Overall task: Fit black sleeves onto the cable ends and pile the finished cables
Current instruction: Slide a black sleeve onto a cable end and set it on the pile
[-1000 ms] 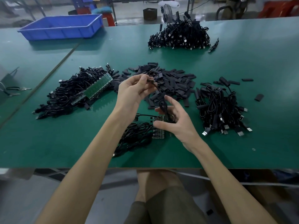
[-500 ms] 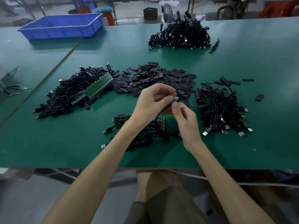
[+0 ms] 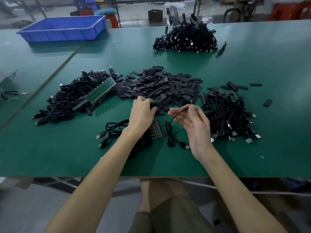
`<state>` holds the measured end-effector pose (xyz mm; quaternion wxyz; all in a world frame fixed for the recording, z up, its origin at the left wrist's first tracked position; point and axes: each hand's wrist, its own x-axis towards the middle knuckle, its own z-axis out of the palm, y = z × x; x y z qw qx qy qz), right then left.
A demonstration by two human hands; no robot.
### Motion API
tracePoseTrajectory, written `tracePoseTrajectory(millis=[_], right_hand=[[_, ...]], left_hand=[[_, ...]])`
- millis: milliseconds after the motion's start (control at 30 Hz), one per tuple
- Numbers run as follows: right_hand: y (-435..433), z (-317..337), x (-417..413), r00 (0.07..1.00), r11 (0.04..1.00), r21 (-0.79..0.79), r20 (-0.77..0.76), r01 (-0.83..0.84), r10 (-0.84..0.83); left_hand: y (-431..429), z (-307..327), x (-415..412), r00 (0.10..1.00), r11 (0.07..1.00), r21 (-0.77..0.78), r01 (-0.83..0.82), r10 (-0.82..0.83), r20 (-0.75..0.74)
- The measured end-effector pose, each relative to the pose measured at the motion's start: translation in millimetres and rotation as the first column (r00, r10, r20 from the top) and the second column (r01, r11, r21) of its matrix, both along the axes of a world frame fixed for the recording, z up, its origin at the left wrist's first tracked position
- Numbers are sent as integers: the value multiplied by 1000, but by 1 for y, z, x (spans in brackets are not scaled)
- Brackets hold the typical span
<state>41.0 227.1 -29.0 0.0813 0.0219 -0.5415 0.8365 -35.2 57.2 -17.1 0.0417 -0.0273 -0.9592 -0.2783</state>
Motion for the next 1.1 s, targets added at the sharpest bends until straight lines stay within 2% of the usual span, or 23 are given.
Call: tracePoseTrajectory(millis=[100,167,233,333,433,500,567,700,800,933,1000,1100], right_hand=[[2,1,0,999,999,-40,32,12,-11],[2,2,-1,998,999,-41,52,32,-30],[1,3,-1,997,999,-21,60,47,-46],[0,2,-1,996,999,9,69,50,-50],[0,-1,-2,996,998,44,77,35,-38],[-1,-2,-3,997,994,108,65,30,-37],[-3,-4,-3,999,981,191,40,21,-29],[-5,-5,-2,1000,954,299,-2,-13,15],[-4,-7,-3,1000,949,314,-3,-7,8],[-4,-7,-2,1000,965,263,22,-7,1],[-4,-6,-1,1000,971,239,27,-10,4],[-5,-6,-1,1000,958,288,19,-8,2]], left_hand=[[-3,-2,-2,999,997,-71,18,-20,-28],[-3,-3,-3,999,998,-60,18,-21,-48],[-4,-2,-3,999,1000,29,-1,2,-53],[-5,2,0,997,958,280,-56,69,-38],[-9,12,4,997,850,522,-65,72,7],[-11,25,11,996,697,716,-43,-23,82],[-11,35,18,977,559,829,0,-177,120],[-1,43,35,939,572,812,119,-331,96],[4,40,42,956,630,763,143,-288,58],[2,34,44,978,630,770,101,-206,40],[0,32,46,976,631,767,115,-214,29],[-4,32,48,959,619,764,183,-284,0]])
